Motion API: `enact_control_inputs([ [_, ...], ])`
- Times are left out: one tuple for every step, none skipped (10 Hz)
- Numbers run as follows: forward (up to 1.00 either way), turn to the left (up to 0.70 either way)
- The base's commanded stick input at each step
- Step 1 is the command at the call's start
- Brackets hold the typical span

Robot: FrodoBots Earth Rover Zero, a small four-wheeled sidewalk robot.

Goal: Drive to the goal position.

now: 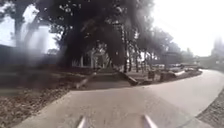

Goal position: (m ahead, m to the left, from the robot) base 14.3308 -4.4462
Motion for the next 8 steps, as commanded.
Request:
enact_control_inputs([
  [0.85, 0.0],
  [0.85, 0.0],
  [0.85, 0.0],
  [0.85, 0.0],
  [0.85, 0.0],
  [0.85, 0.0],
  [0.85, 0.0],
  [0.85, -0.01],
])
